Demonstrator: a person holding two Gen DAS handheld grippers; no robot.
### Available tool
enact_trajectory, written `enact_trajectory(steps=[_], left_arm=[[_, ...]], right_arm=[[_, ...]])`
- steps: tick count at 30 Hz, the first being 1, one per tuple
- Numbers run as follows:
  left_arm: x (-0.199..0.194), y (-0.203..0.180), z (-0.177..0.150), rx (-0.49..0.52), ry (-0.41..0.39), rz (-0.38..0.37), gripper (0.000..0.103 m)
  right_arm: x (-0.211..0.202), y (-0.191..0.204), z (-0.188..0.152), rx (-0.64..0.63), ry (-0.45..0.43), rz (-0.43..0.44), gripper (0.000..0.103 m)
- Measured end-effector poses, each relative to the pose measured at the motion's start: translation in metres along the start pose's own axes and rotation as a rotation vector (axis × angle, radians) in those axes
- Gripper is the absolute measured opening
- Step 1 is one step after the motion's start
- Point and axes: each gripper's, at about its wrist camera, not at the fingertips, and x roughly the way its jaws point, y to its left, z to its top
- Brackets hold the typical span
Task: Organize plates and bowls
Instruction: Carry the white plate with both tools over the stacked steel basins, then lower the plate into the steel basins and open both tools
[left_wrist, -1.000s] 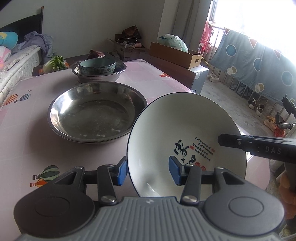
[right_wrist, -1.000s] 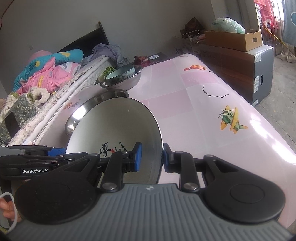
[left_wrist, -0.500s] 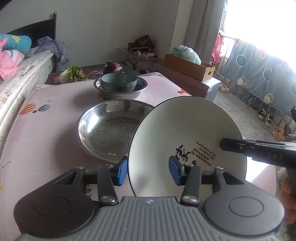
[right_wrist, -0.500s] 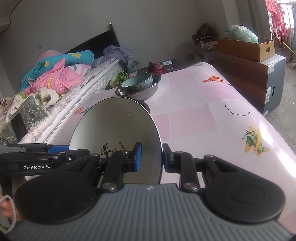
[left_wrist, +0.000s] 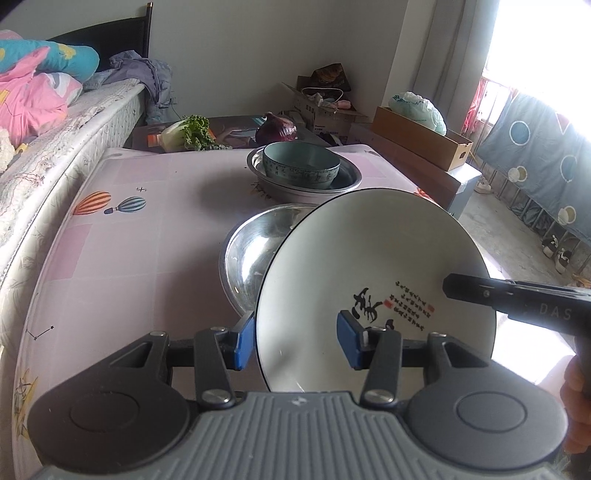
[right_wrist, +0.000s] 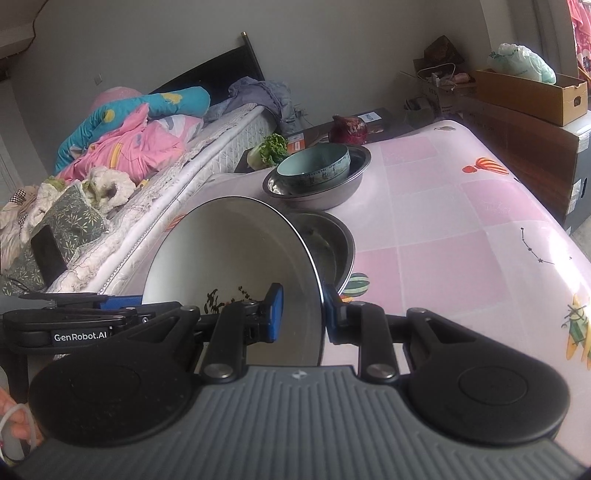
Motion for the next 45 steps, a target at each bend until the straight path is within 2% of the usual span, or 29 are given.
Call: enact_trajectory(steps=[13,19,22,32,41,44,45], left_arm=[[0.019,0.014,0.021,-0.028,0.04,0.009,0.048],[0.023,0.02,0.024,-0.057,0.047,-0.007,0.048],[0.023,0.021,0.025,-0.056,0.036,0.001,0.048],[0.014,0.024,0.023,-0.056,0.001,0.01,0.052],[0.007,0.026,0.017,-0.075,-0.009,0.013,0.062],[0.003,0.026,0.016,-0.083,-0.02,0.017,0.067],[0.002,0.027,0.016,-0.085,-0.023,0.017,0.07]], right_arm=[[0.046,-0.01,0.015,0.091,0.11,0.009,0.023],[0.054,-0.015,0.023,0.126,0.118,-0.002,0.025],[0.054,-0.016,0.029,0.131,0.104,-0.008,0.032],[0.048,-0.017,0.035,0.14,0.065,-0.036,0.041],[0.028,-0.01,0.025,0.147,0.031,-0.036,0.051],[0.016,-0.006,0.022,0.135,0.005,-0.029,0.059],[0.01,-0.004,0.021,0.127,-0.009,-0.027,0.064]])
